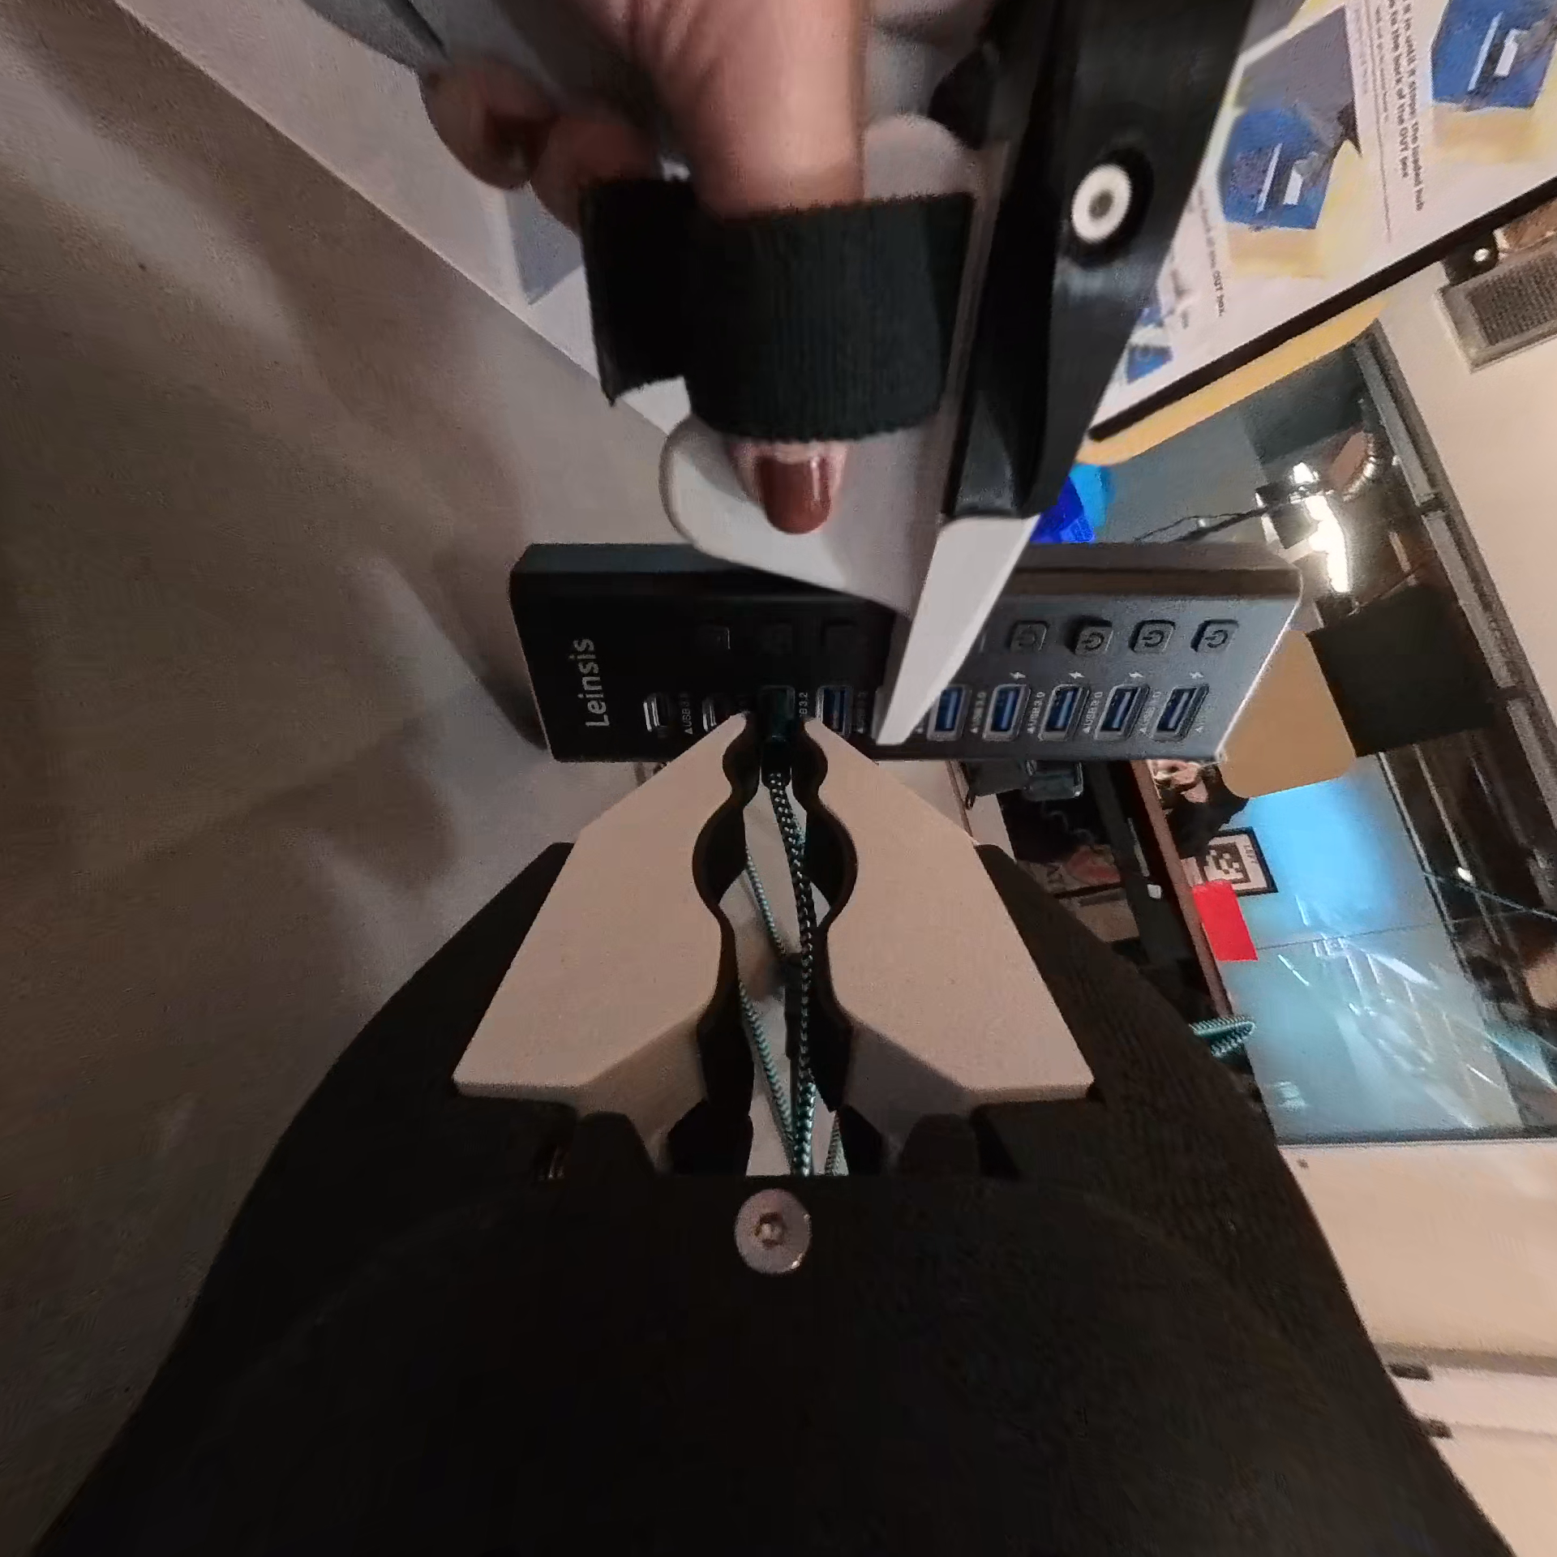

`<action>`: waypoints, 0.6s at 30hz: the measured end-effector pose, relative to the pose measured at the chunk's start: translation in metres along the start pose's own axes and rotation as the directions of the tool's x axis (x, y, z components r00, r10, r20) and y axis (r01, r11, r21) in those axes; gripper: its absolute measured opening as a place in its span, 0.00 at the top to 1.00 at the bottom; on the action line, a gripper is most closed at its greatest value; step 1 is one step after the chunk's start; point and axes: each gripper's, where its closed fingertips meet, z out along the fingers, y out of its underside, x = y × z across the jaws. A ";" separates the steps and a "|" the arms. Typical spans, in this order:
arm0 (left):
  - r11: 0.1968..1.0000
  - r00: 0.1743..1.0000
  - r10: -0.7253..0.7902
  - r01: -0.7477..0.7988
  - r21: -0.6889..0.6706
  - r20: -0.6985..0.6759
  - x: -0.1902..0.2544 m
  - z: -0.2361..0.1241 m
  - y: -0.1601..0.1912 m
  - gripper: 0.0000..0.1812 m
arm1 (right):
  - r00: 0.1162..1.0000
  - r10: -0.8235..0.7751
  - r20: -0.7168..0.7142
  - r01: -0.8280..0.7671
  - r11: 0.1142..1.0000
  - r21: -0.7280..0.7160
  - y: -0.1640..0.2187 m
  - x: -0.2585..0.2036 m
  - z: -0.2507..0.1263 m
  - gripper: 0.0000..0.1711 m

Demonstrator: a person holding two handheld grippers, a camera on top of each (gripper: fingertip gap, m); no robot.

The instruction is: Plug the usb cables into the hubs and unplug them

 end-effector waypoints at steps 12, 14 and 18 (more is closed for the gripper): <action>0.998 0.999 0.052 -0.052 0.040 0.004 -0.001 0.010 0.007 0.86 | 0.999 0.034 -0.013 -0.035 0.999 -0.041 0.004 -0.001 0.000 0.97; 0.997 0.999 0.041 -0.041 0.061 -0.003 0.000 0.011 0.005 0.86 | 0.996 0.090 -0.001 -0.090 0.996 -0.018 0.007 0.003 -0.001 0.97; 0.993 0.997 0.073 -0.072 0.093 -0.008 0.005 0.007 -0.007 0.86 | 0.977 0.210 -0.018 -0.210 0.977 0.025 0.006 0.014 -0.008 0.97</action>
